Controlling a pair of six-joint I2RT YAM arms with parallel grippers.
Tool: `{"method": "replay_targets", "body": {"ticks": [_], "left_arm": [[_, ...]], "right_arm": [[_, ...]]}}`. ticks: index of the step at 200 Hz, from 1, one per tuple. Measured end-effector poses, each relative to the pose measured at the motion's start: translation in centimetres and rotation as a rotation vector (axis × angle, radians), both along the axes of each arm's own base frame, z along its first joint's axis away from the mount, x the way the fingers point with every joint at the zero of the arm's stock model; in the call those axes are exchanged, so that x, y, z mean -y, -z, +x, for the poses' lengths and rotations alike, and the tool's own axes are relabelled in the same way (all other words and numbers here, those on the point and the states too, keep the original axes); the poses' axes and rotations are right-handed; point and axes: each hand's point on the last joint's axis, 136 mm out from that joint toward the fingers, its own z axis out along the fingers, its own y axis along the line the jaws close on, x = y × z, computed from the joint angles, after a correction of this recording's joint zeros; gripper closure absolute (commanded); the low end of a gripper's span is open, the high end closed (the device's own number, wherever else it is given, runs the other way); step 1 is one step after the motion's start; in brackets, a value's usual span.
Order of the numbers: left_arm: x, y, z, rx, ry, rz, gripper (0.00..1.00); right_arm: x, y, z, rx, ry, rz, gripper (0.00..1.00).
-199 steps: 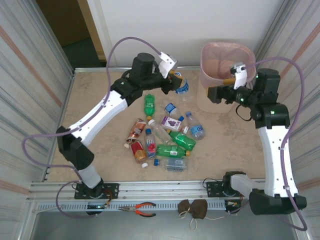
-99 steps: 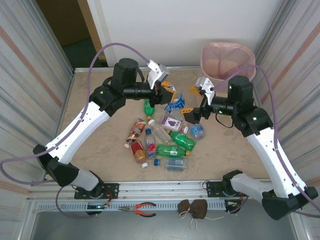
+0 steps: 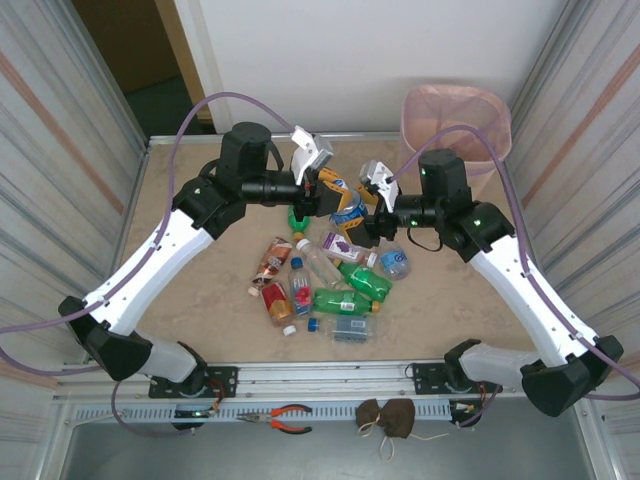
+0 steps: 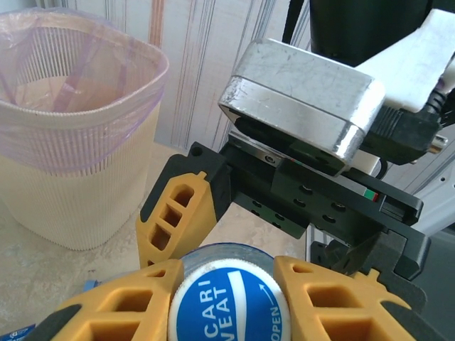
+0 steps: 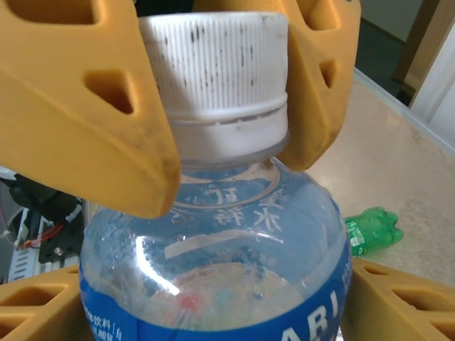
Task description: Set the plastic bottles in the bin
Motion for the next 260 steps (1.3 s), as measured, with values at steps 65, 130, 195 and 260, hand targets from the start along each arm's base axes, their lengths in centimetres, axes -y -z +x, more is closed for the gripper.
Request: {"method": "replay_targets", "body": {"ticks": [65,130,195,260], "left_arm": [[0.0,-0.1,0.1,0.002,-0.003,-0.002,0.71],[-1.1,-0.4,0.2,0.026,-0.075,-0.02,0.44],[-6.3,-2.1,1.2,0.091,-0.274,-0.089,0.41],[-8.2,0.5,2.4,0.03,-0.36,-0.076,0.41]], "right_arm": [[0.0,-0.2,-0.1,-0.003,-0.006,-0.003,0.36],[0.0,-0.7,0.5,-0.009,0.007,-0.007,0.39],[3.6,-2.8,5.0,-0.03,0.21,0.024,0.41],[12.6,-7.2,14.1,-0.07,0.601,0.127,0.44]]}}
